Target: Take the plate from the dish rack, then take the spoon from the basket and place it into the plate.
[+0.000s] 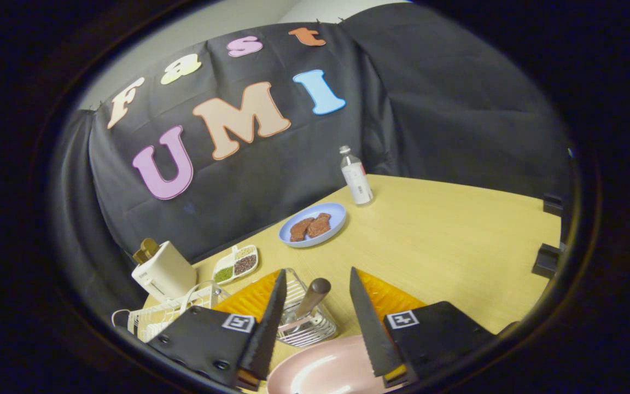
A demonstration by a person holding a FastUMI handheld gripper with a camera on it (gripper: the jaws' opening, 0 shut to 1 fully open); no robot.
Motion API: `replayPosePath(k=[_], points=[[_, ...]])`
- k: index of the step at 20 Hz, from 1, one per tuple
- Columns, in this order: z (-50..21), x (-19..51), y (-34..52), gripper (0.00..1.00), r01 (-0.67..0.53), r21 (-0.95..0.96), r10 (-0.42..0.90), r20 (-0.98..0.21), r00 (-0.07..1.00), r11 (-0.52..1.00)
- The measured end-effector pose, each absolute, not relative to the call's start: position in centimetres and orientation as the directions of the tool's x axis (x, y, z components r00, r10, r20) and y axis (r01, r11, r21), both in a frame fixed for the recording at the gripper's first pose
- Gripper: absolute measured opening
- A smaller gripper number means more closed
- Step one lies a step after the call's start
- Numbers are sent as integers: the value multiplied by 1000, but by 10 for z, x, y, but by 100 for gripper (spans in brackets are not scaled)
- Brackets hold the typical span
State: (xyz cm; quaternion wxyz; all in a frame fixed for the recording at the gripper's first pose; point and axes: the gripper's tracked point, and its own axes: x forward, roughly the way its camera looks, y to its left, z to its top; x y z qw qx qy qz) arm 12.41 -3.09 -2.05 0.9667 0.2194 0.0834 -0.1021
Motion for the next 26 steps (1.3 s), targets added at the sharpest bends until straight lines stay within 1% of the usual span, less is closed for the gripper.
replayPosePath(k=[2, 5, 8, 14, 20, 24, 26], points=[[-24, 129, -24, 54, 218, 409, -139, -213, 967, 886], [-16, 137, -5, 37, 134, 441, -59, -178, 982, 887], [-19, 136, -13, 20, 173, 422, -99, -191, 977, 890], [-10, 133, -6, 19, 152, 433, -86, -170, 982, 889], [24, 124, -2, 19, 136, 383, -84, -149, 985, 914], [59, 115, -5, 17, 138, 375, -105, -105, 989, 917], [81, 109, -4, 16, 114, 397, -97, -63, 993, 911]])
